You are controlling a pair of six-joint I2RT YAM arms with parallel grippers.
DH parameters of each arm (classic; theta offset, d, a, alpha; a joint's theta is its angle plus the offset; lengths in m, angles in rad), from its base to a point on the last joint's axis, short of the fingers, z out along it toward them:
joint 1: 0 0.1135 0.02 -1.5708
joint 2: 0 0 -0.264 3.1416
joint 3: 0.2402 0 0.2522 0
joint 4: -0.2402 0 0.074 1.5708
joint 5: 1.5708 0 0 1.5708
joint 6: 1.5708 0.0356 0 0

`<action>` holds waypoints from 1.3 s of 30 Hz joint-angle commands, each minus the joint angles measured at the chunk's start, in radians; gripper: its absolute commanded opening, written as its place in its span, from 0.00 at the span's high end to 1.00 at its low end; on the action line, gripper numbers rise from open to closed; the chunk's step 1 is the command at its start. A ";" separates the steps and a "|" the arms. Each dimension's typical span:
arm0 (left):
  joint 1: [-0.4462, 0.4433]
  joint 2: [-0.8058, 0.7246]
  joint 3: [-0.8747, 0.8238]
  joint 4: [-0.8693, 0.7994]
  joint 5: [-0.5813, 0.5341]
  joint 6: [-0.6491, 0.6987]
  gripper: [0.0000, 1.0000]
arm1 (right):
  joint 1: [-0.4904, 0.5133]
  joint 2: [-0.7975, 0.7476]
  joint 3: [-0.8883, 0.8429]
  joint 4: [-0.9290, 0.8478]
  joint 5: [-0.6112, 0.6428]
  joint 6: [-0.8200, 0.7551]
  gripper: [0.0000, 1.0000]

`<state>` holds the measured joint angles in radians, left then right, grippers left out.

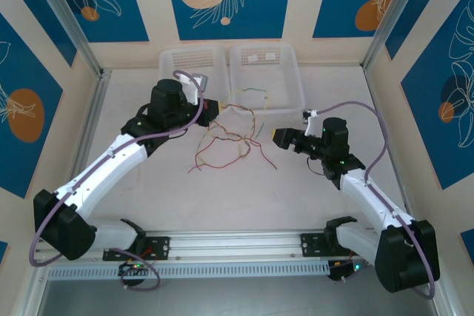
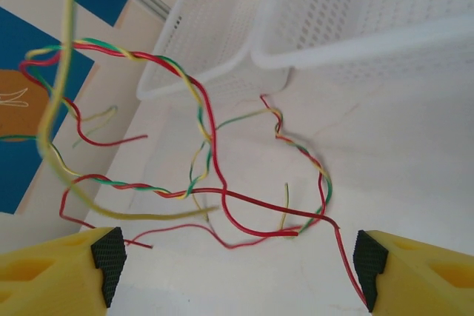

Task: Untangle the cables

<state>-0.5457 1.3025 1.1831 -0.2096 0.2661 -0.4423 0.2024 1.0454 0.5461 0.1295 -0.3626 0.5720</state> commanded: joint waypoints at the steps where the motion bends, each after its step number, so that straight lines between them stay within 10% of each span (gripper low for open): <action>1: 0.016 -0.033 -0.011 0.055 0.044 -0.021 1.00 | 0.017 0.062 0.010 0.007 -0.134 -0.034 0.21; 30: 0.017 -0.046 -0.041 0.100 0.089 -0.052 1.00 | 0.117 0.347 0.076 0.334 -0.081 -0.056 0.66; 39: 0.017 -0.040 -0.046 0.124 0.099 -0.064 1.00 | 0.122 0.404 0.094 0.367 -0.144 -0.041 0.57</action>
<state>-0.5385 1.2835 1.1408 -0.1337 0.3408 -0.4927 0.3149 1.4326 0.6098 0.4686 -0.4698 0.5415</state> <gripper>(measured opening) 0.046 0.425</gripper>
